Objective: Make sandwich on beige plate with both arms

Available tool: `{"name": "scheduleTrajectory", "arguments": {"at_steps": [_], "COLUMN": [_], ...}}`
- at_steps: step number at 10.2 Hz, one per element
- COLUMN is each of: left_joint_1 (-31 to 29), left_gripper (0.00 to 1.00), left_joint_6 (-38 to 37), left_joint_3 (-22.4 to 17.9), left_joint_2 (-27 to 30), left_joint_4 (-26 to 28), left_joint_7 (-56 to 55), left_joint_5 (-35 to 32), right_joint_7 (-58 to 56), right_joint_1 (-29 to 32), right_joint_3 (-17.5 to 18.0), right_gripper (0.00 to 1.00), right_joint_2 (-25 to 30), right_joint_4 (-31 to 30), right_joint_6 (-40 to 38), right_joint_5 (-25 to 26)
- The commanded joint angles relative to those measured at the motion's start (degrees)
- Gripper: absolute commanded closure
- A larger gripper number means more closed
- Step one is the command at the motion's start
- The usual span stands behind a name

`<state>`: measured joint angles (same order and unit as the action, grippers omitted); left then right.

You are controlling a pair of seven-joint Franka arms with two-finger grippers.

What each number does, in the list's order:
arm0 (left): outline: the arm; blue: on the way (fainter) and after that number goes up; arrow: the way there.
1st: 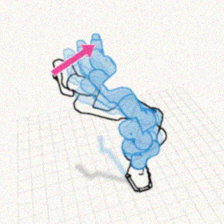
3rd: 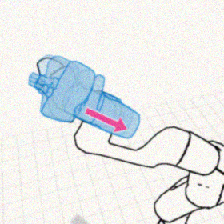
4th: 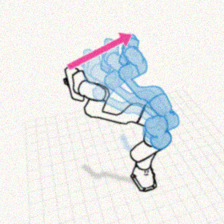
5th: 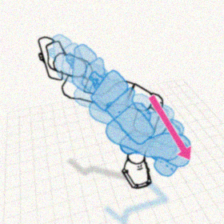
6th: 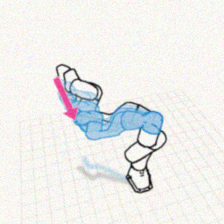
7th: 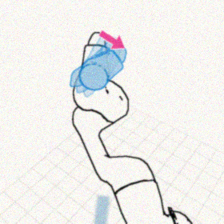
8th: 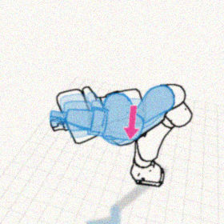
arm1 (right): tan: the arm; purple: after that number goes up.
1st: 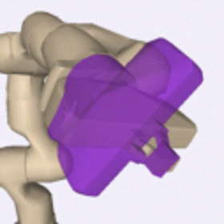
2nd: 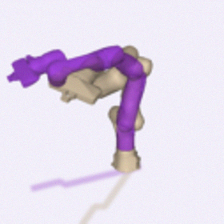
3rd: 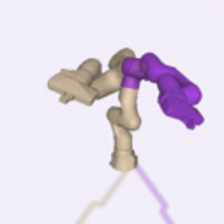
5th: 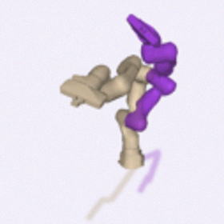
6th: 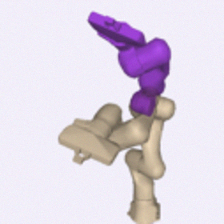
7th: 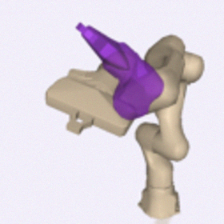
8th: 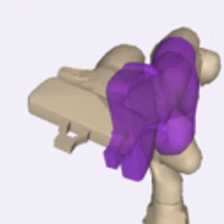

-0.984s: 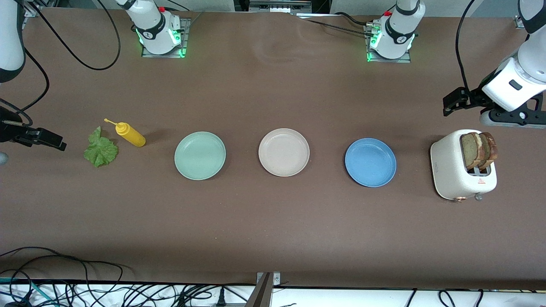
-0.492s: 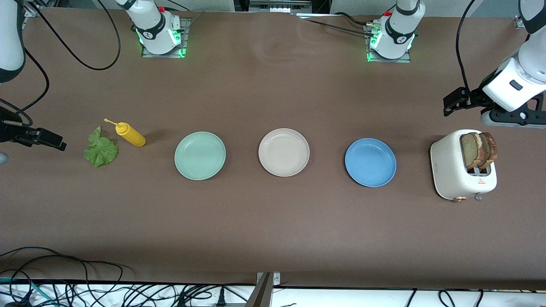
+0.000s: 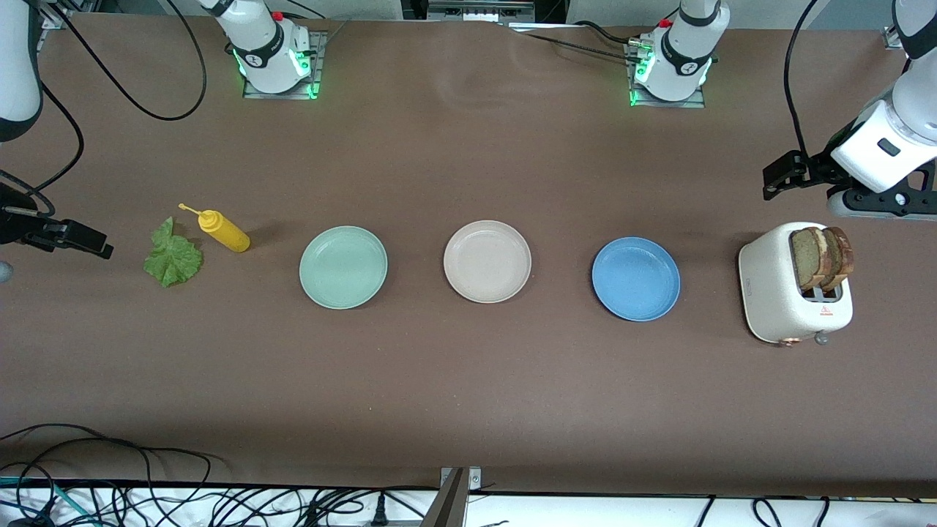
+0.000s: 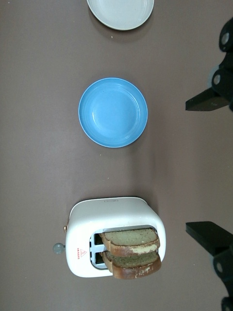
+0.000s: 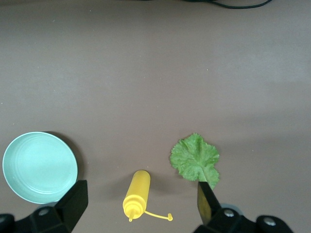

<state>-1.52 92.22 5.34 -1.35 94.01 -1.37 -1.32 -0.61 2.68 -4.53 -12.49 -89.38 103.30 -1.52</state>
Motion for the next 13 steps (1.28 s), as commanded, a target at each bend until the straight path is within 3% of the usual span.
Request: {"name": "scheduleTrajectory", "arguments": {"at_steps": [1,13], "left_joint_1": [-0.4,-1.6], "left_gripper": [0.0,0.0], "left_joint_6": [-1.3,-1.3], "left_joint_3": [0.0,-0.1], "left_joint_2": [-0.8,-1.7], "left_joint_4": [-1.5,-1.6], "left_joint_7": [1.2,1.2], "left_joint_5": [-0.4,-0.4], "right_joint_7": [-0.1,0.0], "right_joint_1": [0.2,0.3], "right_joint_3": [0.1,0.0], "right_gripper": [0.0,0.0], "right_joint_2": [0.2,0.2], "right_joint_4": [0.3,0.2], "right_joint_6": [0.1,0.0], "right_joint_5": [-0.8,-0.9]}}
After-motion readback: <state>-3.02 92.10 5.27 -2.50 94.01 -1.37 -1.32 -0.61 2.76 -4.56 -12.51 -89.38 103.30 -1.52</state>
